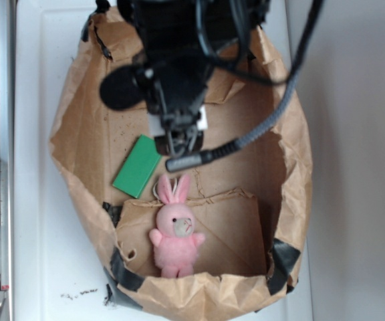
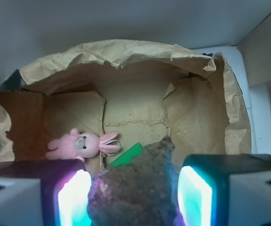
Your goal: Grab the rock.
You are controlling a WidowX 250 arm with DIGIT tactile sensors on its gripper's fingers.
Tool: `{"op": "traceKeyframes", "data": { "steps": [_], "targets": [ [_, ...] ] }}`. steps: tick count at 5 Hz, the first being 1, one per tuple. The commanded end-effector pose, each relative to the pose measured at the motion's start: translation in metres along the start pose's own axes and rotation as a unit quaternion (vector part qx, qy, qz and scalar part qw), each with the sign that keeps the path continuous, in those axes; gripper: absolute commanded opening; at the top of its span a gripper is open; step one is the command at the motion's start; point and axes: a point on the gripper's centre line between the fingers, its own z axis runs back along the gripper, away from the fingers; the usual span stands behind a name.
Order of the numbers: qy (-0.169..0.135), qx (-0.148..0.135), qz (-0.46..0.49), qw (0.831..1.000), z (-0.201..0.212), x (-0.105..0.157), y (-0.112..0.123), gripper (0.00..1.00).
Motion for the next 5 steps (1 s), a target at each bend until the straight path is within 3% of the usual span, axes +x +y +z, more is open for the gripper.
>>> {"op": "traceKeyframes", "data": {
  "steps": [1, 2, 5],
  "targets": [
    [-0.05, 0.062, -0.019, 0.997, 0.003, -0.01, -0.023, 0.0],
    [-0.055, 0.072, -0.032, 0.995, -0.007, -0.019, -0.03, 0.0],
    [-0.038, 0.07, -0.026, 0.996, -0.016, -0.006, -0.031, 0.0]
  ]
}}
